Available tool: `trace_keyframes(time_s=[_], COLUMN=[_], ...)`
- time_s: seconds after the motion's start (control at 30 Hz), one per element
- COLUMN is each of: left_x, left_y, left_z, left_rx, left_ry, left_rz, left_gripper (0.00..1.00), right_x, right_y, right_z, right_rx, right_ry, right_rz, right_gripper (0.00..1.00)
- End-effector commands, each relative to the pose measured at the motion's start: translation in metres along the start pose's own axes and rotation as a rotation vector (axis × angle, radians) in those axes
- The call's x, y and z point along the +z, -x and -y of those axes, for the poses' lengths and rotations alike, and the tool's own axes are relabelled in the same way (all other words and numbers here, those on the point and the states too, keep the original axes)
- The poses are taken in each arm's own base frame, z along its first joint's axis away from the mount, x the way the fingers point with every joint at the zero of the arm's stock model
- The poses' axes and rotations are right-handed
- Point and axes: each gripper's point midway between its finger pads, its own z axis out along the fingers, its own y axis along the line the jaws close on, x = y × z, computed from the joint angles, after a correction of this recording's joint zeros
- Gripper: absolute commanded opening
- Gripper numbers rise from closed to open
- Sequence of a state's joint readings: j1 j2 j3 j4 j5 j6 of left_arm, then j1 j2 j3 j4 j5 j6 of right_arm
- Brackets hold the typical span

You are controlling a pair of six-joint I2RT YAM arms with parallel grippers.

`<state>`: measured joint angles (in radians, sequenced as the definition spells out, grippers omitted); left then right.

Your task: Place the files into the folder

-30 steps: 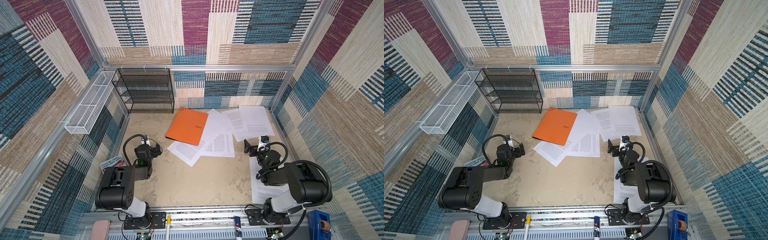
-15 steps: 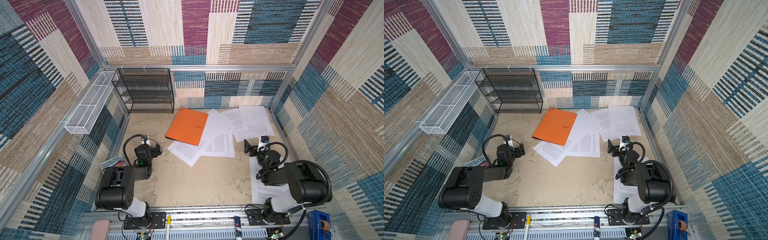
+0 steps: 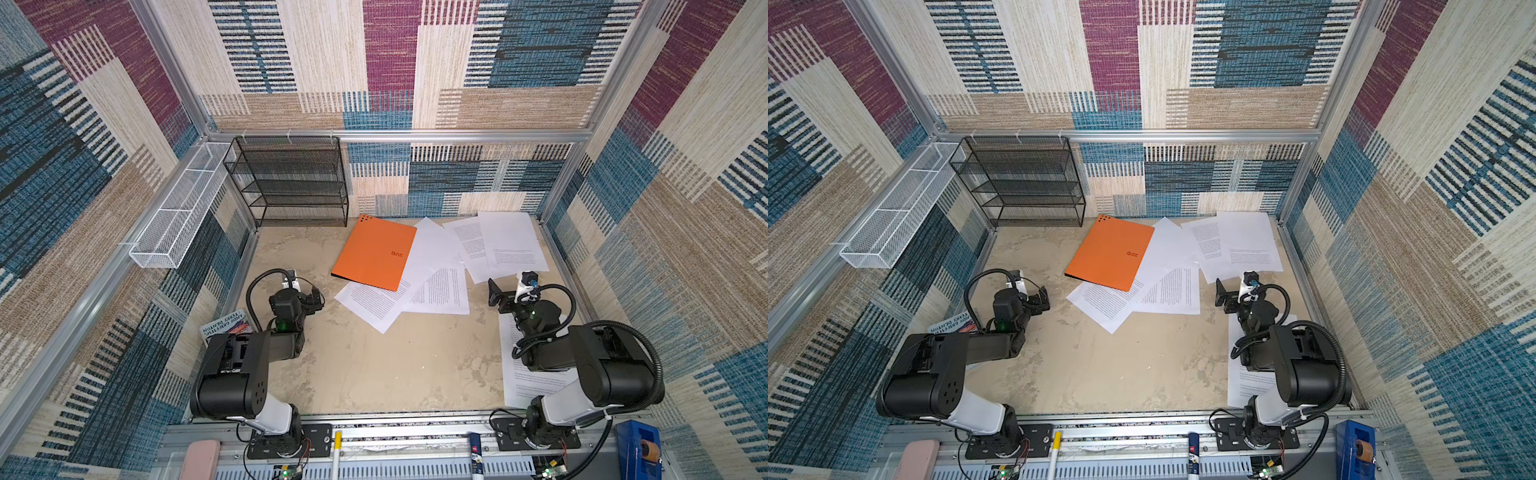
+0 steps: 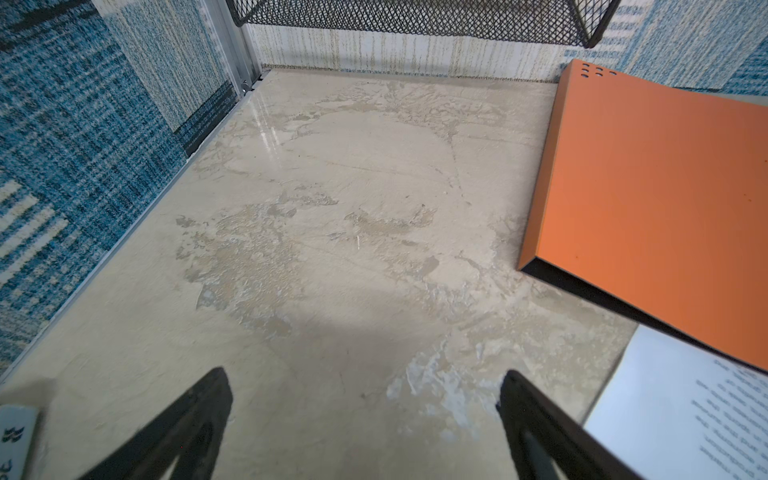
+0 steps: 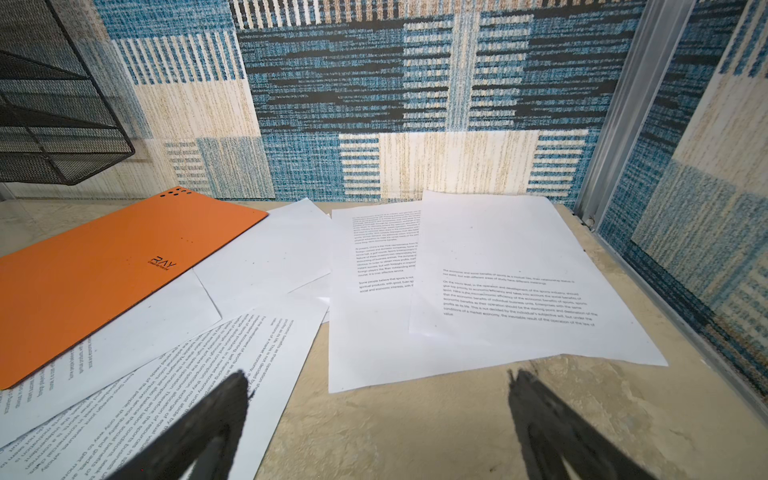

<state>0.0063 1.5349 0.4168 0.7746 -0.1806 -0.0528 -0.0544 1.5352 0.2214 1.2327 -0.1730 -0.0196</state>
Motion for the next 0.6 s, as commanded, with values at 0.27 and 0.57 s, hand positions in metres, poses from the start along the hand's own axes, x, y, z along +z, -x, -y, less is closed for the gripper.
trace_keyframes(time_s=[0.27,0.57], left_x=[-0.0005,0.0011], left_y=[0.0129,0.0131], left_z=[0.001,-0.0006], left_rx=[0.009,0.001], left_ry=[-0.004,-0.005], left_rz=[0.049,0.043], left_gripper=[1.0,0.99], right_x=[0.0001,0.0], right_y=[0.008,0.0078], right_z=[0.0004,0.0005], right_rx=[-0.012,-0.01], right_ry=[-0.003,-0.004], right_rz=[0.031,0.03], right_gripper=[0.99,1.0])
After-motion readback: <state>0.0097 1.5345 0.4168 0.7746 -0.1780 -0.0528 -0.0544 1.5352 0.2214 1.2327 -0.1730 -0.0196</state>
